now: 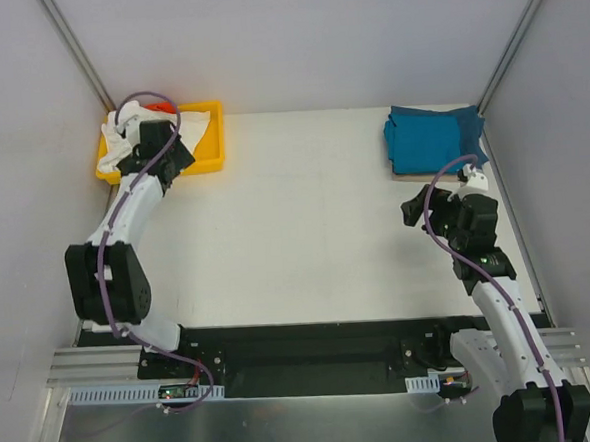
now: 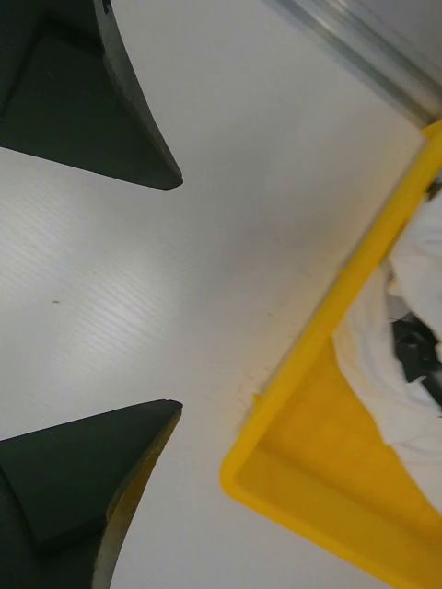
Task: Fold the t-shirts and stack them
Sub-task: Grab the tshirt from the pile
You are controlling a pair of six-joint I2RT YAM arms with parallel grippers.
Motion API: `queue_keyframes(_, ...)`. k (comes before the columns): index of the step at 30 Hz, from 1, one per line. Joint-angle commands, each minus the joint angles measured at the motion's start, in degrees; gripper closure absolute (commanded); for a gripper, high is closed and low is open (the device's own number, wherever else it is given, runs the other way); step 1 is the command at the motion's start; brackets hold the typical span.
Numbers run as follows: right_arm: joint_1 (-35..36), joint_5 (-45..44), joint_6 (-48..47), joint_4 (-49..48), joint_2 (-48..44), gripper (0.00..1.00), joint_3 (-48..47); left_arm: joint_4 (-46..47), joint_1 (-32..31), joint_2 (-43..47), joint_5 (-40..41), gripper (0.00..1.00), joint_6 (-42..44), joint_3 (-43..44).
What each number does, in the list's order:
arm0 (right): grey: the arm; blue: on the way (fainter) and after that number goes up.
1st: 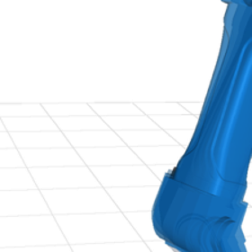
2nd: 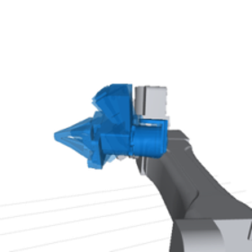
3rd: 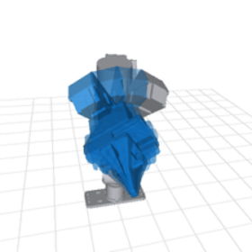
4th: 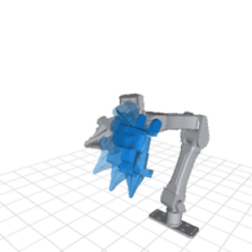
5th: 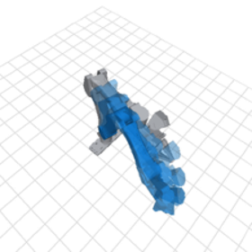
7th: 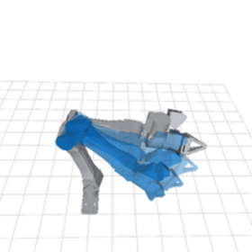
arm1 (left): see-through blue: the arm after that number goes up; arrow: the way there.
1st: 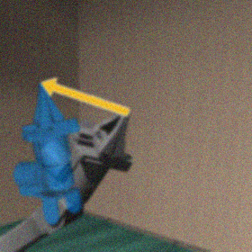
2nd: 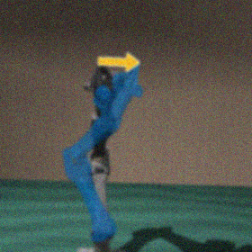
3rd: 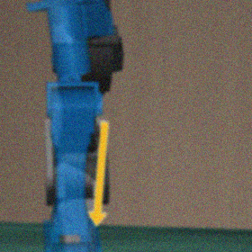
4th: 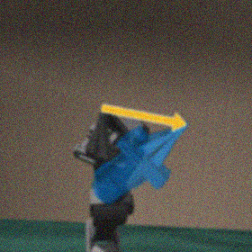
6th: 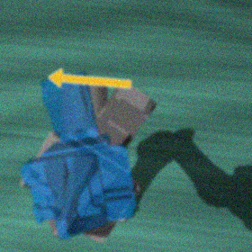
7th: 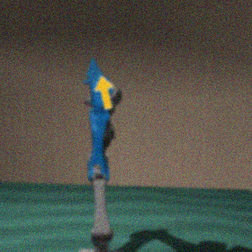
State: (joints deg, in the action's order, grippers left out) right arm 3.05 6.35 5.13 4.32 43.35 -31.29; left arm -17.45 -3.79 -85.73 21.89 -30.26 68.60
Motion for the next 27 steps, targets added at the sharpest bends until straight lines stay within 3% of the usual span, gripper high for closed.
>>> queue_keyframes(1,0.3,-2.8,0.5,1.0,0.2,0.04,-3.3,3.4,5.8,-13.1,1.7,0.01,5.2,15.4)
queue_keyframes(6,0.3,-3.7,0.0,2.7,2.6,0.04,-4.5,1.6,10.1,-31.4,-4.2,0.01,10.5,34.4)
queue_keyframes(12,0.3,-5.3,-0.8,3.1,3.7,0.04,-4.8,1.2,10.6,-41.6,-1.2,0.01,13.9,46.9)
queue_keyframes(17,0.3,-6.0,-1.2,3.9,6.0,0.04,-5.5,1.2,11.7,-46.1,1.4,0.01,15.9,51.9)
queue_keyframes(27,0.3,-6.0,-1.3,3.9,8.2,0.04,-6.2,1.2,13.3,-46.5,4.3,0.03,14.6,50.0)
